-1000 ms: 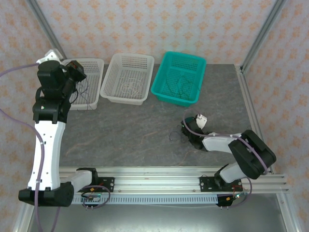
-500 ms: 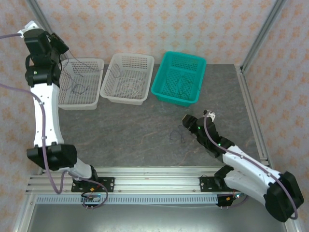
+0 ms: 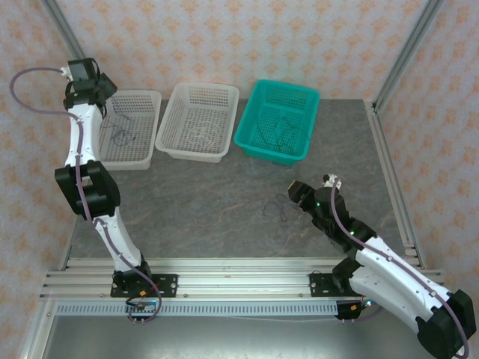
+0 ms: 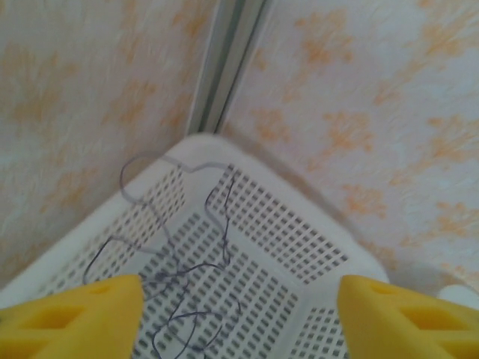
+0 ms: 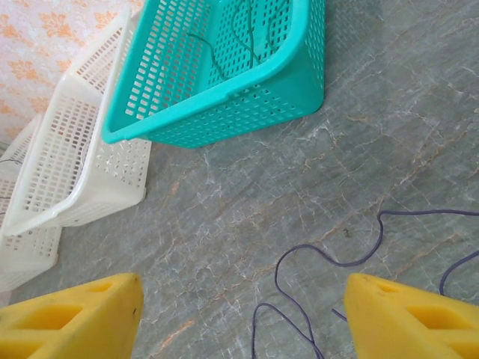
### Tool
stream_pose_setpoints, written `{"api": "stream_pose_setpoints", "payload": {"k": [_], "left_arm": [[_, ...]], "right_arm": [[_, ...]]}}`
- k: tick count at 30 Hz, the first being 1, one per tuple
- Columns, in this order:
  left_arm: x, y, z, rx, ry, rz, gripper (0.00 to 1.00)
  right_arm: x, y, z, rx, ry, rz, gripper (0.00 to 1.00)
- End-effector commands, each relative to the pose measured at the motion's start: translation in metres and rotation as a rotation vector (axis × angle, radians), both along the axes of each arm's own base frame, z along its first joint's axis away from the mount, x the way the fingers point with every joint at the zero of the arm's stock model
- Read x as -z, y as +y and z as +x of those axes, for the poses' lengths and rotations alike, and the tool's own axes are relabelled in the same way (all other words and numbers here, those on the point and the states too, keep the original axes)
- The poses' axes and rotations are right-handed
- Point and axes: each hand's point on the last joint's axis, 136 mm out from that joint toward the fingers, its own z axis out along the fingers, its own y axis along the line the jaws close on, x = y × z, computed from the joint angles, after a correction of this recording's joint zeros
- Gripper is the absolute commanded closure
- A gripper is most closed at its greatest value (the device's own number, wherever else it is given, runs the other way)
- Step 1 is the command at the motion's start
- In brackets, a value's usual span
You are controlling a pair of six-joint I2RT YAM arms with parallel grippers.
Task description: Untangle the cables
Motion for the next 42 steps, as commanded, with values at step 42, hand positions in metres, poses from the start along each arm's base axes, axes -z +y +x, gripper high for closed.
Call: {"api": "stream_pose_setpoints", "payload": {"k": [42], "left_arm": [[0.195, -0.582, -0.225, 1.436, 0.326, 0.069, 0.19]], "right_arm": [[0.121, -0.031, 0.006, 0.195, 0.724, -0.074, 0.23]]}}
